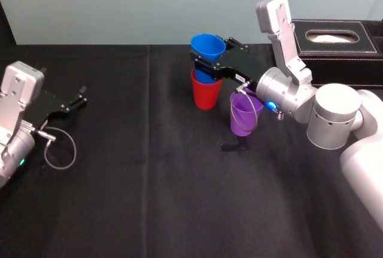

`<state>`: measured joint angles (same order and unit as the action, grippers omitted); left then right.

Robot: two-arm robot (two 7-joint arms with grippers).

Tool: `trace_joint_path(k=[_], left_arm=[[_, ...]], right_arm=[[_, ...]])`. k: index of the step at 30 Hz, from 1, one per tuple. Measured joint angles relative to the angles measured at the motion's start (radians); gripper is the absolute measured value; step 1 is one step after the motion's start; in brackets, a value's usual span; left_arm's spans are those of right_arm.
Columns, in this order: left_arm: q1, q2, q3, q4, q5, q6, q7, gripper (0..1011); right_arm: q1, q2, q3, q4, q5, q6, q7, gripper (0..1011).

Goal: Stack the three plastic cups sequentially using one hand.

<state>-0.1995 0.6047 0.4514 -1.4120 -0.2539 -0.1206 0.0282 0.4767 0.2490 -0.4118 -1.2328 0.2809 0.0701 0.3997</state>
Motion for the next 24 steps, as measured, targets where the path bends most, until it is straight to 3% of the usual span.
trace_joint_path(k=[24], left_arm=[[0.000,0.000,0.000,0.000,0.000,0.000,0.000,1004]], right_arm=[[0.033,-0.024,-0.003,0.112,-0.020,-0.044,0.016,718]])
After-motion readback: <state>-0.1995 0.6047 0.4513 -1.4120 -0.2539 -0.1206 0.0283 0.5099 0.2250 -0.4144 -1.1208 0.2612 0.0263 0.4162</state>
